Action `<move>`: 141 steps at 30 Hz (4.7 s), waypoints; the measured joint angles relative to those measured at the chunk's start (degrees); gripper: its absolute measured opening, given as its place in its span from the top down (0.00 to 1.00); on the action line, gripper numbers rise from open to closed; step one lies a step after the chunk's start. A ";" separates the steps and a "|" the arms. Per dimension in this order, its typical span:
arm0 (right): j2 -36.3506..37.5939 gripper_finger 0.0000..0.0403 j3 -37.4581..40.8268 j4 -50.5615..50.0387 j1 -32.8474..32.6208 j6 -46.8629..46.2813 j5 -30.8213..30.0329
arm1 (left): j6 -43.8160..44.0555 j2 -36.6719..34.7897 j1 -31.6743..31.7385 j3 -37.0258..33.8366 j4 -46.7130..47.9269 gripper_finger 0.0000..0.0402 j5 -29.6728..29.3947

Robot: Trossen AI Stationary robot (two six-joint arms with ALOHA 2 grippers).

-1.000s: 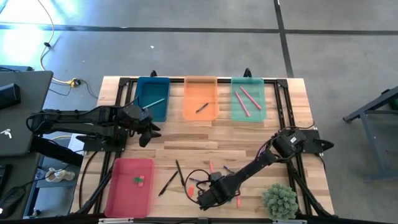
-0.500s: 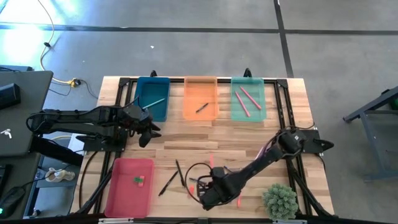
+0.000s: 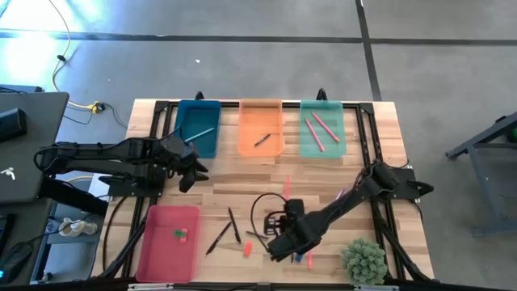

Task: Sort crayons/erasers/pens/pencils in bins
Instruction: Put the pink pencil into the light blue bin, then put the black pen into the blue bin

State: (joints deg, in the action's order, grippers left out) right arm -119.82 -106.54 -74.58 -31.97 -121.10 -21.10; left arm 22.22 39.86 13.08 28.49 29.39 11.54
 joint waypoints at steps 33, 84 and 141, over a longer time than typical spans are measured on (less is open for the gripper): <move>43.37 0.97 40.15 3.20 32.83 36.40 -3.54 | -3.04 0.00 0.02 -0.02 0.33 0.61 -7.36; 34.41 0.97 55.80 24.89 73.01 94.46 21.49 | 6.32 0.00 0.00 -0.02 -4.96 0.61 -21.36; 41.94 0.68 42.06 23.15 67.59 84.16 15.97 | 14.51 0.02 0.02 -0.02 -1.77 0.49 -10.88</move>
State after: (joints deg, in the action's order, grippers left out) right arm -77.88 -64.48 -51.43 35.62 -36.94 -5.13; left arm 36.73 39.88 13.10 28.47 27.62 0.66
